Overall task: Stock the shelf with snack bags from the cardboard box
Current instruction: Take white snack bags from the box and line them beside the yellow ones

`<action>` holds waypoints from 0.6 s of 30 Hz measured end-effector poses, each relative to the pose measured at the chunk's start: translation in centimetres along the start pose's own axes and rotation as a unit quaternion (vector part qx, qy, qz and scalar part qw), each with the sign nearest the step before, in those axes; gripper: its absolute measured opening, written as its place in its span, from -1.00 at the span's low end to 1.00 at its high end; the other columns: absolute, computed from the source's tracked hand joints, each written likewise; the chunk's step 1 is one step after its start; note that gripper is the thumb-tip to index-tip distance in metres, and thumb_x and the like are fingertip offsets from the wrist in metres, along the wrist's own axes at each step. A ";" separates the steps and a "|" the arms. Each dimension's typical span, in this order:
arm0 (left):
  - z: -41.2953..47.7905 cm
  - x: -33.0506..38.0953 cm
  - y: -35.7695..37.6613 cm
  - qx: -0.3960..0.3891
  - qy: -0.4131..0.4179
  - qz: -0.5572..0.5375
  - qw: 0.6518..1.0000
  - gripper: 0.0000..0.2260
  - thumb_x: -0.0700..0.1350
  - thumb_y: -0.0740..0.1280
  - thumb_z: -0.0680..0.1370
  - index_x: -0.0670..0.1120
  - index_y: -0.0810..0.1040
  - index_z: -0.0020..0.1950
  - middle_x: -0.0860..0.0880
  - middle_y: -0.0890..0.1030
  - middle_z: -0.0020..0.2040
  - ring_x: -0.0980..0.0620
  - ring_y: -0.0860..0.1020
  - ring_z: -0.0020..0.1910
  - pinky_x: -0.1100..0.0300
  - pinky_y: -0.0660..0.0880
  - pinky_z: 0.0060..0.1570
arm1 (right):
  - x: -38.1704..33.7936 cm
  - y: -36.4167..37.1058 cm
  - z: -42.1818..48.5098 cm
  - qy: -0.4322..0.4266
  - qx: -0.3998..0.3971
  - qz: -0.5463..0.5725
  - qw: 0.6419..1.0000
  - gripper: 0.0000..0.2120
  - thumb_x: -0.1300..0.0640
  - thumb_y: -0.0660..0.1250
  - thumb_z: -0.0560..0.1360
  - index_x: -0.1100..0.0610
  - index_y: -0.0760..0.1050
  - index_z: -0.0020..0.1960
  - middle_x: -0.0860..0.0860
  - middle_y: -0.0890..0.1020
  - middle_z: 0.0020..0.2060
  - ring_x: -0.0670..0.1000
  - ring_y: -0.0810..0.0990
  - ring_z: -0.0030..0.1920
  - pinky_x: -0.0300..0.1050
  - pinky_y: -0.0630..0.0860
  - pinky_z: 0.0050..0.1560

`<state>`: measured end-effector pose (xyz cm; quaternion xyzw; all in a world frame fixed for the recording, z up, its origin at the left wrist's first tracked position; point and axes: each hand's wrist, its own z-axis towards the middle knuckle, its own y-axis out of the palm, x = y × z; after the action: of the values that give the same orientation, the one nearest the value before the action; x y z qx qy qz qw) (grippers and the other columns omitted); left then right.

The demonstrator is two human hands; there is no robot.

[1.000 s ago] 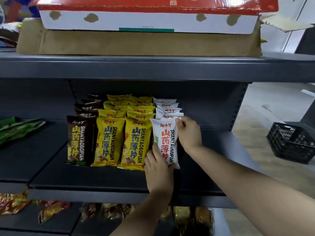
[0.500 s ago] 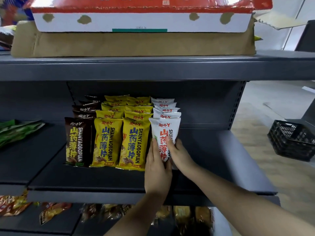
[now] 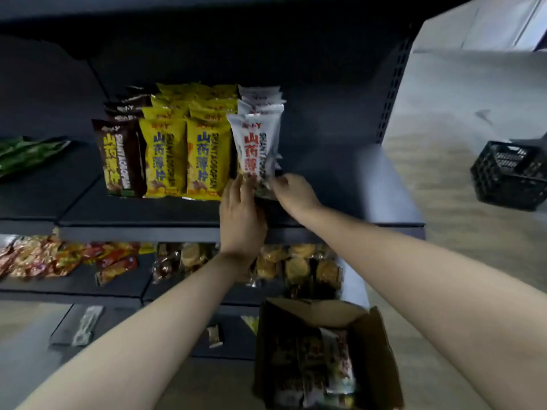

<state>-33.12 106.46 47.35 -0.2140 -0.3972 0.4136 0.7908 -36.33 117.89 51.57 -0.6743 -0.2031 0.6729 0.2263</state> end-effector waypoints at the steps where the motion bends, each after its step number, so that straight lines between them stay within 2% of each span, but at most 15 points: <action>1: -1.1 0.4 -0.1 -0.001 0.016 0.011 1.000 -0.53 -0.22 0.06 0.39 -0.33 0.45 0.24 -0.33 0.49 0.20 -0.36 0.44 0.19 -0.18 0.40 0.21 | 0.5 -0.3 -0.9 -0.010 -0.005 -0.009 1.000 -0.57 -0.04 0.11 0.63 0.28 0.55 -0.09 0.16 0.61 -0.20 0.13 0.57 -0.19 -0.04 0.38 -0.22; 3: -3.6 1.4 0.1 -0.007 0.041 0.021 0.999 -0.59 -0.24 0.08 0.39 -0.30 0.49 0.17 -0.32 0.50 0.10 -0.34 0.46 0.07 -0.17 0.42 0.11 | 1.5 -0.9 -3.1 -0.033 -0.004 -0.014 0.999 -0.66 0.04 0.13 0.63 0.26 0.54 0.12 0.14 0.63 0.02 0.11 0.58 0.02 -0.04 0.44 -0.06; 5: -6.4 2.4 0.6 -0.020 0.060 0.023 0.998 -0.63 -0.26 0.09 0.40 -0.28 0.48 0.15 -0.30 0.49 0.08 -0.31 0.44 0.04 -0.14 0.41 0.08 | 3.0 -1.5 -5.4 -0.073 -0.004 -0.006 0.997 -0.73 0.09 0.15 0.62 0.18 0.53 0.18 0.06 0.61 0.10 0.03 0.56 0.11 -0.14 0.44 0.01; 7: -9.3 3.2 1.4 -0.036 0.066 0.024 0.997 -0.67 -0.28 0.08 0.43 -0.29 0.48 0.13 -0.28 0.48 0.06 -0.27 0.43 0.02 -0.07 0.39 0.06 | 5.0 -1.9 -7.6 -0.130 -0.005 -0.007 0.991 -0.78 0.14 0.17 0.61 0.14 0.54 0.16 0.01 0.63 0.10 -0.03 0.57 0.10 -0.21 0.47 0.00; 11: -14.9 3.7 3.9 -0.135 0.019 0.010 0.991 -0.69 -0.41 0.15 0.42 -0.30 0.48 0.13 -0.27 0.49 0.03 -0.26 0.46 -0.04 -0.09 0.48 -0.05 | 11.2 -1.7 -12.0 -0.207 -0.053 -0.081 0.973 -0.81 0.19 0.19 0.57 0.17 0.58 0.04 0.03 0.64 -0.02 0.01 0.59 -0.03 -0.11 0.51 -0.06; 13: -17.2 3.2 5.0 -0.233 -0.032 0.023 0.972 -0.67 -0.40 0.17 0.44 -0.24 0.52 0.16 -0.23 0.53 0.08 -0.26 0.50 0.01 -0.06 0.50 -0.07 | 14.6 -1.4 -13.7 -0.177 -0.102 -0.117 0.972 -0.79 0.19 0.18 0.57 0.18 0.58 0.02 0.05 0.65 -0.05 0.05 0.60 -0.06 -0.07 0.52 -0.09; 15: -19.0 2.5 5.8 -0.318 -0.079 0.035 0.944 -0.72 -0.31 0.17 0.51 -0.14 0.57 0.14 -0.13 0.58 0.10 -0.16 0.54 0.07 0.02 0.50 -0.03 | 17.9 -0.9 -14.8 -0.098 -0.166 -0.136 0.972 -0.81 0.19 0.17 0.57 0.17 0.57 0.00 0.07 0.64 -0.09 0.09 0.60 -0.10 -0.04 0.52 -0.14; 18: -20.4 1.5 6.9 -0.392 -0.134 0.027 0.910 -0.76 -0.22 0.14 0.56 -0.06 0.57 0.07 -0.02 0.59 0.09 -0.07 0.55 0.08 0.05 0.50 0.01 | 22.4 0.3 -15.6 0.016 -0.221 -0.139 0.965 -0.81 0.18 0.16 0.56 0.10 0.56 0.00 0.08 0.65 -0.10 0.10 0.61 -0.14 -0.02 0.54 -0.15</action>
<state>-19.50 111.40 31.35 -0.4605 -0.6234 0.2707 0.5711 -20.50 130.08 32.99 -0.6830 -0.4351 0.5626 0.1662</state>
